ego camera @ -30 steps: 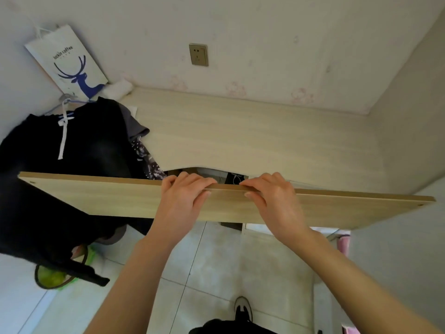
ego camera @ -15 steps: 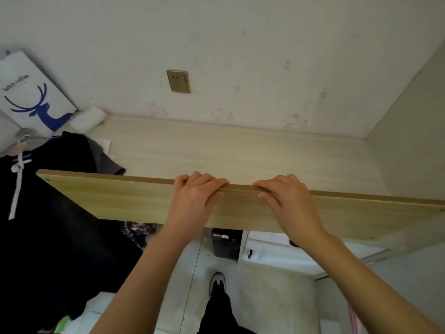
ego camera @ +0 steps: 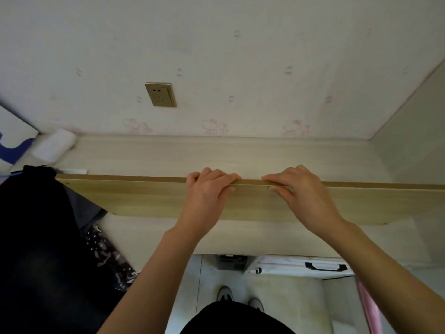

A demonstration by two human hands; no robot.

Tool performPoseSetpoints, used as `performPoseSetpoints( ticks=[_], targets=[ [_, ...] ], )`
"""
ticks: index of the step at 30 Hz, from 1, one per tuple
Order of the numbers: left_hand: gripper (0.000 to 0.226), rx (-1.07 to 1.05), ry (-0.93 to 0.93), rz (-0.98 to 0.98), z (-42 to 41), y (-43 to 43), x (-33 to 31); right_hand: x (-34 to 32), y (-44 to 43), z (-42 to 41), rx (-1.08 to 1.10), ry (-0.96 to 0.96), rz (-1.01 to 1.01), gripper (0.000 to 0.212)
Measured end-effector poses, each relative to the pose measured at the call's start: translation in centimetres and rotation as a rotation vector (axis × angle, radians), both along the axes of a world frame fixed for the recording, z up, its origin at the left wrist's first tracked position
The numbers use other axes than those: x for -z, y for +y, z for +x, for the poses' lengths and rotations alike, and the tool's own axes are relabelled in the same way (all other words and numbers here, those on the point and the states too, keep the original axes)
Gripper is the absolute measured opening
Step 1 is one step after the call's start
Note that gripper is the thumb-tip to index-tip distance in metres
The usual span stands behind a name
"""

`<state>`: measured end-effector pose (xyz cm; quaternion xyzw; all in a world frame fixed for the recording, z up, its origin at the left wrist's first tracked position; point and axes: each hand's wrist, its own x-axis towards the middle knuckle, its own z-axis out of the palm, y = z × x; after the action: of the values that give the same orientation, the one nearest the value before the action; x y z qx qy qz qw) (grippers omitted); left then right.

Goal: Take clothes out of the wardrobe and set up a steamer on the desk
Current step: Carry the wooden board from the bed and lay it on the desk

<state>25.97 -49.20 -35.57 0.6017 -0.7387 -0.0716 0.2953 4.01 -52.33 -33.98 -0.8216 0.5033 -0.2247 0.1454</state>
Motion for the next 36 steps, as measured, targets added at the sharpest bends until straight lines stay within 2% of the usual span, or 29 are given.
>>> performPoseSetpoints(
  ticks=[36],
  targets=[
    [0.028,-0.026,0.026,0.242,1.9,-3.5,2.5,2.2,-4.8,1.8,-0.069,0.049,0.236,0.025]
  ],
)
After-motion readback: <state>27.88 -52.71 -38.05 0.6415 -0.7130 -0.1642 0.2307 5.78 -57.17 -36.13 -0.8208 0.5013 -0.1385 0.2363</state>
